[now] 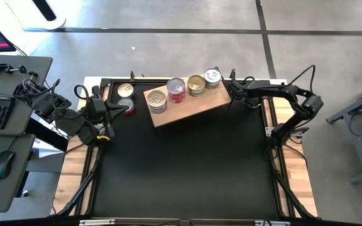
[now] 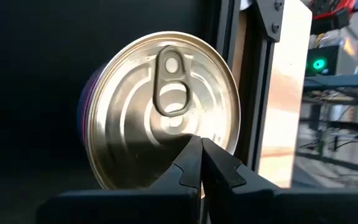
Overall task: Stack canned seafood by type on shelf
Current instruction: Stack the right blue and red tuna can on top of the blue and red tuna cans on the shelf
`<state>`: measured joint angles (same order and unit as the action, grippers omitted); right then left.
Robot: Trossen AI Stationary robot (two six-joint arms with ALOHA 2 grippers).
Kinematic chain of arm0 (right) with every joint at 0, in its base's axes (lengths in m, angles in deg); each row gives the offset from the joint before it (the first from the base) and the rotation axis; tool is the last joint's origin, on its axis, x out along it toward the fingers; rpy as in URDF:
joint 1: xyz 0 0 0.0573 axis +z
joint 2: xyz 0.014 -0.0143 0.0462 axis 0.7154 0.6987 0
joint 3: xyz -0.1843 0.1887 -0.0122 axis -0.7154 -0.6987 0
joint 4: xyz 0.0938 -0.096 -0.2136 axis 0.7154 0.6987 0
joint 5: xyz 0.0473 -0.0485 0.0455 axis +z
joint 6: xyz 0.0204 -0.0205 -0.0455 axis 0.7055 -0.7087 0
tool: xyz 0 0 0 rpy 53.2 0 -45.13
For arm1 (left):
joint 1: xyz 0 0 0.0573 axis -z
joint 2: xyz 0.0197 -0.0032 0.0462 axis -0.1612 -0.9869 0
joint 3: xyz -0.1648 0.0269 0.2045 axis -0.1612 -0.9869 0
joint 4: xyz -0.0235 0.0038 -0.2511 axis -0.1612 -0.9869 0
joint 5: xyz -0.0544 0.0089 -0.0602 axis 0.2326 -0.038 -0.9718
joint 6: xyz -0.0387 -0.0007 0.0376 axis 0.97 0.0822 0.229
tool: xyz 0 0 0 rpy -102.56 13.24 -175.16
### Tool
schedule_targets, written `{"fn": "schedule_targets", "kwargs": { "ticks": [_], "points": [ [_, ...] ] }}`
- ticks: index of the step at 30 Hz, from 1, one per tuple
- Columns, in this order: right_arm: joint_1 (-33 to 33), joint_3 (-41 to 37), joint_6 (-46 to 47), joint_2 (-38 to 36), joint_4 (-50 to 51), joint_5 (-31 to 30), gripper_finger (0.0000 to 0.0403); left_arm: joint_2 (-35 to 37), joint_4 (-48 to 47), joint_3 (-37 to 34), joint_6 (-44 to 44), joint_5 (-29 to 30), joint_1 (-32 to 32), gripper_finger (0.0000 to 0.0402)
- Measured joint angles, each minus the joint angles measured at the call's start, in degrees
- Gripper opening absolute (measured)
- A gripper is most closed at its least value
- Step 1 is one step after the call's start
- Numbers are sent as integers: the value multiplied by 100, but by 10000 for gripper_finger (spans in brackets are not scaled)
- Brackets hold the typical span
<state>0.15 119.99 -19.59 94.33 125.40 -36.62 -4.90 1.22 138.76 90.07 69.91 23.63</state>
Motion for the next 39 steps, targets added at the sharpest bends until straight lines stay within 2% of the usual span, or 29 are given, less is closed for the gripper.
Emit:
{"fn": "schedule_targets", "kwargs": {
  "ticks": [14,26,32,39],
  "points": [
    [844,-22,-669,9,205,-36,0,0,2,0,48,-1,0,0],
    [1784,-17,-527,8,916,367,0,-2,3,0,42,-4,0,0],
    [2146,-150,-1025,8,1198,366,0,-2,2,0,42,-8,0,0],
    [2401,-167,-1117,11,1298,553,0,-2,0,0,18,-69,0,0]
  ]
}}
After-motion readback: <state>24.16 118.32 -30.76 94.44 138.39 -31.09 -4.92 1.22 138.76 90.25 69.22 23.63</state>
